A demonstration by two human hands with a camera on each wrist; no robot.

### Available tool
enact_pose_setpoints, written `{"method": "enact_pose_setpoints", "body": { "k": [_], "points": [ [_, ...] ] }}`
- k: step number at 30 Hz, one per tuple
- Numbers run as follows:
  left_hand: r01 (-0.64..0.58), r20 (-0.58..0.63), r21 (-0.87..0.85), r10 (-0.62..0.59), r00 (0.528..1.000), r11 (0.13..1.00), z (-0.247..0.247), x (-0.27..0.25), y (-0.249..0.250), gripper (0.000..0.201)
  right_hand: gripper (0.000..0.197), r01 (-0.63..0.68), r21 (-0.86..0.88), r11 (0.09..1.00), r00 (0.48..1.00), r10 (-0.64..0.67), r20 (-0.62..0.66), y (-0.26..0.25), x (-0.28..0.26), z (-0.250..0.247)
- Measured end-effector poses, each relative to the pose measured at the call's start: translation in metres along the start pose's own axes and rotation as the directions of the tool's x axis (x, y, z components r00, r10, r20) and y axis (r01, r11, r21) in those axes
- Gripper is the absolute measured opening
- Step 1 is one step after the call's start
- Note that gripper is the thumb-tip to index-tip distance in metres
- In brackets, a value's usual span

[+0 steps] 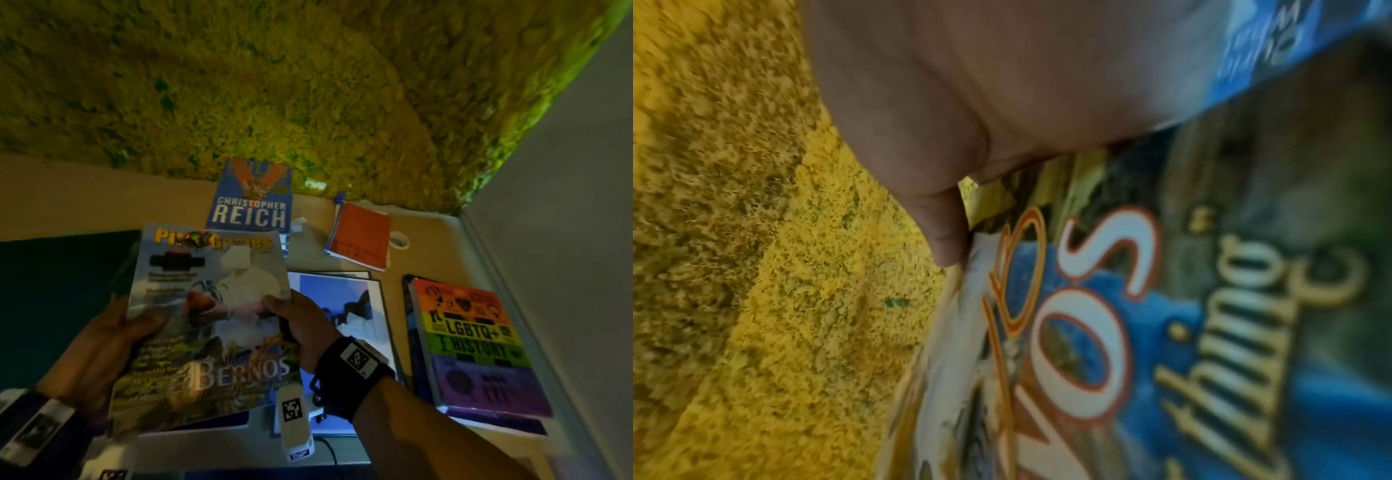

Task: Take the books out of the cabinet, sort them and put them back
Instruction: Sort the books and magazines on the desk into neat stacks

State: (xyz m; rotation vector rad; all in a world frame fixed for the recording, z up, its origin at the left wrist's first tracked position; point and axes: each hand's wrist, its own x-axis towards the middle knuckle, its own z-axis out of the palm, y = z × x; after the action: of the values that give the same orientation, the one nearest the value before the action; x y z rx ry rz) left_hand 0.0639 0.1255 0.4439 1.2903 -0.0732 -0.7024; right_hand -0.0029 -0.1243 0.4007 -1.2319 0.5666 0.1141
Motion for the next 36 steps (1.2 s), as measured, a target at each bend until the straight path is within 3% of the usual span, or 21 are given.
{"method": "enact_pose_setpoints", "body": {
  "k": [2,4,6,10,12,13,14,18,19,21,25,29,33,36],
  "points": [
    [-0.022,0.040,0.144,0.016,0.999,0.989,0.004,0.006,-0.004,0.030,0.034,0.014,-0.002,1.000,0.999,-0.014,-0.041,-0.001,-0.002,-0.010],
    [-0.109,0.071,0.469,0.085,0.994,0.876,0.006,0.012,-0.004,0.041,0.036,0.018,0.006,1.000,0.997,-0.017,-0.073,0.000,-0.002,-0.020],
    [-0.151,0.066,0.546,0.138,0.988,0.824,0.011,0.016,-0.002,0.035,0.035,0.006,-0.027,1.000,0.995,-0.009,-0.100,0.003,-0.002,-0.022],
    [-0.221,0.082,0.513,0.209,0.975,0.829,0.007,0.017,-0.005,0.047,0.030,-0.035,-0.075,0.997,0.996,0.029,-0.080,0.019,0.004,-0.007],
    [-0.199,0.001,0.460,0.224,0.975,0.865,-0.005,0.019,-0.007,0.049,0.026,-0.032,-0.121,0.992,0.998,0.025,-0.063,0.026,0.006,0.001],
    [-0.151,-0.041,0.320,0.173,0.984,0.935,-0.013,0.019,-0.008,0.045,0.026,-0.025,-0.160,0.987,0.999,0.017,-0.051,0.028,0.008,0.006],
    [-0.215,-0.010,0.339,0.232,0.973,0.916,-0.021,0.019,-0.012,0.037,0.029,-0.025,-0.203,0.979,0.999,0.020,-0.031,0.028,0.009,0.013],
    [-0.283,-0.016,0.425,0.320,0.947,0.860,-0.042,0.004,0.001,0.039,0.032,0.020,-0.269,0.963,0.999,-0.008,0.044,0.022,0.018,0.045],
    [-0.222,-0.009,0.340,0.239,0.971,0.914,-0.052,0.003,0.008,0.041,0.031,0.044,-0.255,0.966,0.998,-0.031,0.053,0.017,0.022,0.054],
    [-0.148,-0.085,0.367,0.191,0.978,0.919,-0.078,0.005,0.024,0.049,0.030,0.086,-0.225,0.971,0.996,-0.078,0.044,-0.001,0.033,0.070],
    [-0.124,-0.287,0.260,0.199,0.937,0.958,-0.131,0.005,0.060,0.059,0.035,0.134,-0.159,0.978,0.991,-0.129,0.041,-0.044,0.071,0.106],
    [-0.047,-0.304,0.018,0.051,0.951,0.999,-0.173,0.017,0.081,0.050,0.036,0.156,-0.175,0.972,0.988,-0.155,0.024,-0.077,0.106,0.153],
    [-0.046,-0.309,0.168,0.097,0.946,0.985,-0.195,0.052,0.093,0.048,0.032,0.155,-0.254,0.955,0.986,-0.167,-0.026,-0.089,0.165,0.193],
    [-0.017,-0.261,0.404,0.133,0.956,0.915,-0.204,0.089,0.105,0.052,0.026,0.093,-0.283,0.954,0.991,-0.116,-0.064,-0.100,0.200,0.216]
  ]
}}
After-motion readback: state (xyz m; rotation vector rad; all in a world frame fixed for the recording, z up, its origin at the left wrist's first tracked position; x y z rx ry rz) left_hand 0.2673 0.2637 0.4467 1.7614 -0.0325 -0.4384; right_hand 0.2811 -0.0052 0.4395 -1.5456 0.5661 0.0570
